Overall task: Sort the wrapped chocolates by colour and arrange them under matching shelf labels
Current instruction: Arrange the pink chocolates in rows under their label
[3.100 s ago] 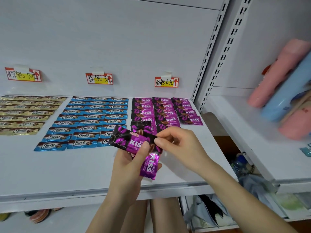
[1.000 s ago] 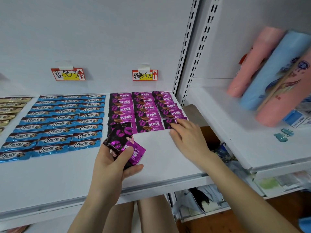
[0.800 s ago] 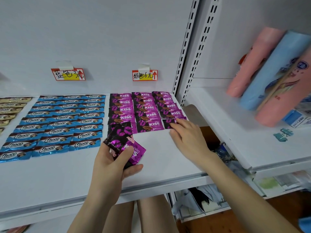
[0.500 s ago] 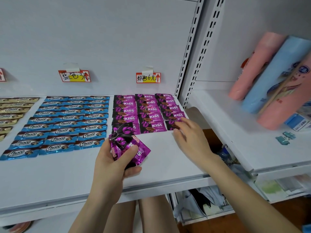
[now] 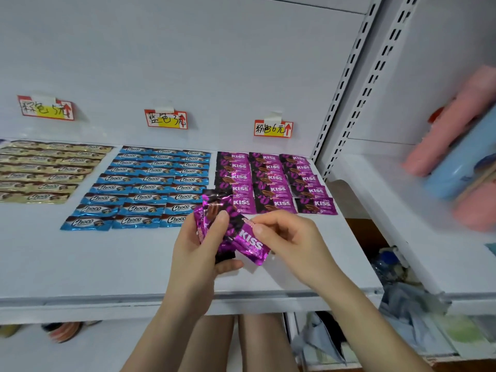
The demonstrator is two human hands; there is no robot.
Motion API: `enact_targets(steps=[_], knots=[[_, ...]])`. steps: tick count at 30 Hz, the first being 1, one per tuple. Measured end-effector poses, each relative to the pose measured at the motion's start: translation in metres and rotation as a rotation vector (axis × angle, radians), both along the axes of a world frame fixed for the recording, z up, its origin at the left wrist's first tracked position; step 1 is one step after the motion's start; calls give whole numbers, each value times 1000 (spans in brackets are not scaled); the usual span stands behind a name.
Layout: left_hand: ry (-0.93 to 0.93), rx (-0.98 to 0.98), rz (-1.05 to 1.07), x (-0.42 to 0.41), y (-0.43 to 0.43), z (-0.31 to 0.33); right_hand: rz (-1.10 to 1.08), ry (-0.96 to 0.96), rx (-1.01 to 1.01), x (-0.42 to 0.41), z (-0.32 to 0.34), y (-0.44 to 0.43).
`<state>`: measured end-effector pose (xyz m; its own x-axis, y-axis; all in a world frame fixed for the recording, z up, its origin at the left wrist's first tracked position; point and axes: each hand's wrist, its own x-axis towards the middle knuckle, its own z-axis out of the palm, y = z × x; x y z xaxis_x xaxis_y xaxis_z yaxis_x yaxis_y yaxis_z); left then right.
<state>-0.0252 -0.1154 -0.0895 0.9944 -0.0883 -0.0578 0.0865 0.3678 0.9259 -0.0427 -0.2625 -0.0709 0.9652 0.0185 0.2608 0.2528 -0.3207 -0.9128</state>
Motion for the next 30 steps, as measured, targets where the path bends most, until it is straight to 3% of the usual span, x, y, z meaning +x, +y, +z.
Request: enact_targets(steps=[5, 9, 11, 14, 16, 19, 23, 30], knots=[[12, 13, 36, 4, 13, -5, -9, -1, -104, 1, -2, 3], [24, -30, 17, 5, 18, -6, 159, 212, 151, 5, 1, 4], [16, -31, 35, 5, 19, -6, 220, 229, 173, 7, 0, 5], [12, -18, 134, 6, 22, -9, 50, 10, -33, 12, -8, 7], [20, -15, 228, 8, 30, -12, -62, -193, -313, 15, -14, 6], [39, -29, 296, 10, 44, -12, -28, -383, -713, 17, -29, 3], [42, -48, 315, 10, 53, -12, 17, -351, -893, 13, -42, 2], [52, -61, 294, 10, 47, -14, 23, -86, -925, 7, -43, 15]])
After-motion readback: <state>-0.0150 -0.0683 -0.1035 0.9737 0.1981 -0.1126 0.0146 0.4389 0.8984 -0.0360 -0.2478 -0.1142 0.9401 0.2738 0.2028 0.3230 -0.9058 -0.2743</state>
